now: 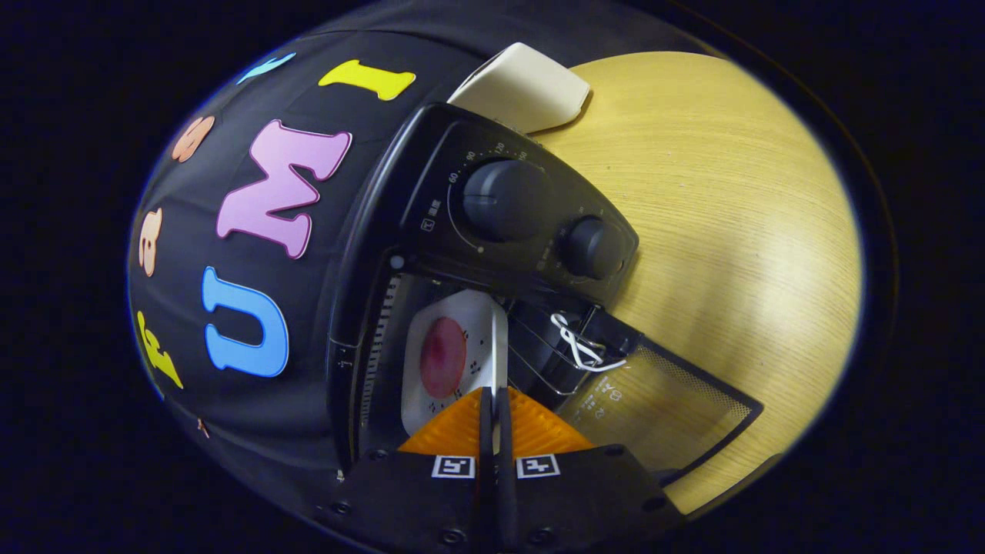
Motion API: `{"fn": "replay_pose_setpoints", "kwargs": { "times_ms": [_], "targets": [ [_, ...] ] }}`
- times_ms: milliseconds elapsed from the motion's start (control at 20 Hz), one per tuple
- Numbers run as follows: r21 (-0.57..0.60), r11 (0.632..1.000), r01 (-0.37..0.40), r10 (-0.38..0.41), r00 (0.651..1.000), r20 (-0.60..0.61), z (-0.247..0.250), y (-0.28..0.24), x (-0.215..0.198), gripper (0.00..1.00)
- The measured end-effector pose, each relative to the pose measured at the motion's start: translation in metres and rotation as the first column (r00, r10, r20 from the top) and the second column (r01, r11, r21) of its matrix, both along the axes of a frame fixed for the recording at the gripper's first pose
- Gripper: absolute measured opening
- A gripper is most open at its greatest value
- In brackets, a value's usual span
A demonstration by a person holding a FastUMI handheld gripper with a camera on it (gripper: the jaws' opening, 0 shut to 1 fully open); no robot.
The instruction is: Open the toaster oven, put the food inside, and close the toaster oven door.
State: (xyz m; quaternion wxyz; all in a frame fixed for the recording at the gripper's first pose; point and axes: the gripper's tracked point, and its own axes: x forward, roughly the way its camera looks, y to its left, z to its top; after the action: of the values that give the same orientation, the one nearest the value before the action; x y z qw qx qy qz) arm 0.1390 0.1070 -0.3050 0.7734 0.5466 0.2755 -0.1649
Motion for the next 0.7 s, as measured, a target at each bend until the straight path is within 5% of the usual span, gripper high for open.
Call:
{"fn": "replay_pose_setpoints", "kwargs": {
  "times_ms": [350,700],
  "targets": [
    [0.020,0.998,0.057,-0.057,0.998,-0.011,-0.012,0.015,0.020,0.05],
    [-0.008,1.000,-0.029,0.030,0.999,0.043,0.000,0.021,0.012,0.19]
  ]
}}
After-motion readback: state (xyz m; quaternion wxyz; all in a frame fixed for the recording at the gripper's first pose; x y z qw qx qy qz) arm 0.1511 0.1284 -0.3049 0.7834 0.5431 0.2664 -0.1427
